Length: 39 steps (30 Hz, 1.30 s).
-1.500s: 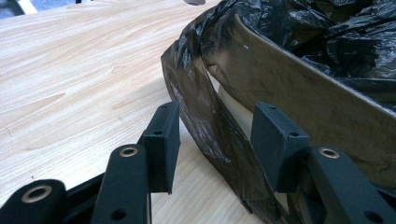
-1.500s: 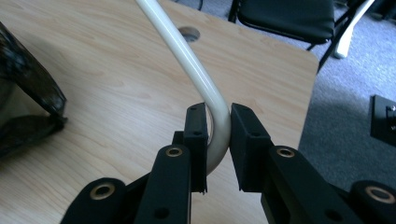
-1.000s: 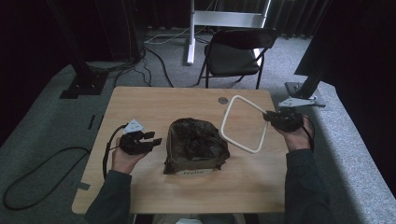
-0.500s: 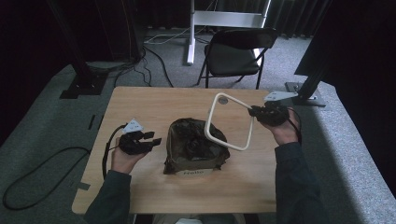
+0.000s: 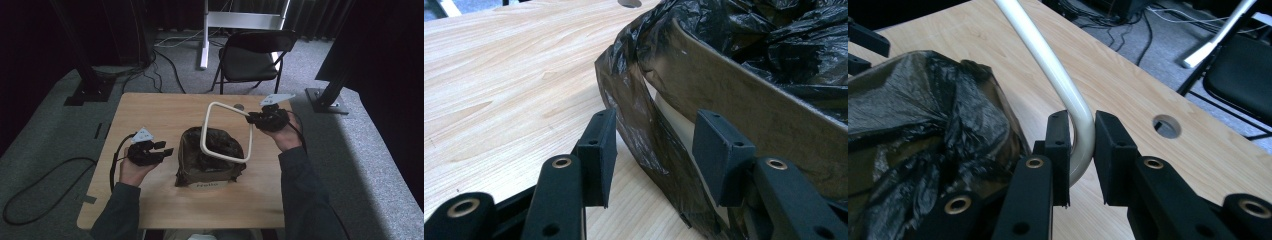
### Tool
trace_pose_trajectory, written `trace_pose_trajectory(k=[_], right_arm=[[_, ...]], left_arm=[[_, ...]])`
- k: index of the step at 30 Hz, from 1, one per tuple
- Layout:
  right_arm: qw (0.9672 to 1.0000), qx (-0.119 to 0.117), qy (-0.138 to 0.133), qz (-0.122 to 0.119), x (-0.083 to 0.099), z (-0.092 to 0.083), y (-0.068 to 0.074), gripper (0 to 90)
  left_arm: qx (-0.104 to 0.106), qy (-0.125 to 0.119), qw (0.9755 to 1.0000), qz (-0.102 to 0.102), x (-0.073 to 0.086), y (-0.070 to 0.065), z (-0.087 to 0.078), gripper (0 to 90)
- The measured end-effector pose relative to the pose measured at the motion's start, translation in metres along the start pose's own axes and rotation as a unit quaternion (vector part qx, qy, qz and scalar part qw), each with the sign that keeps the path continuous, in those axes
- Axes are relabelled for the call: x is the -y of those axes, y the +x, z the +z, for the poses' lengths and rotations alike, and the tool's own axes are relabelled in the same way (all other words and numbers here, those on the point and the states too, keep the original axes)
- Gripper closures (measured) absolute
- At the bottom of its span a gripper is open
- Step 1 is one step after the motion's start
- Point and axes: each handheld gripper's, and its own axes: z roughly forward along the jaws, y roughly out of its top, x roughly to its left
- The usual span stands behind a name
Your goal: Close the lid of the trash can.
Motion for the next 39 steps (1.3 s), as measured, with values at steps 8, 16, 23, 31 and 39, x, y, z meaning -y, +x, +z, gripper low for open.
trace_pose_trajectory(k=[8, 16, 23, 31, 39], right_arm=[[0.9997, -0.022, 0.006, -0.006, -0.004, 0.014, 0.010, 77.9], [0.9992, -0.038, 0.008, -0.012, -0.004, 0.022, 0.019, 77.9], [0.9990, -0.042, 0.011, -0.014, -0.005, 0.027, 0.022, 77.9], [0.9988, -0.045, 0.012, -0.017, -0.007, 0.028, 0.023, 77.9], [0.9983, -0.049, 0.024, -0.021, -0.006, 0.035, 0.024, 77.9]], left_arm=[[0.004, -0.001, 1.0000, 0.005, -0.002, -0.003, 0.002, 52.9], [0.013, 0.000, 0.9998, 0.012, -0.006, -0.010, 0.009, 52.9], [0.016, 0.002, 0.9998, 0.014, -0.008, -0.012, 0.015, 52.9], [0.012, 0.013, 0.9995, 0.028, -0.016, -0.017, 0.029, 53.3], [0.012, 0.018, 0.9994, 0.029, -0.020, -0.018, 0.039, 53.1]])
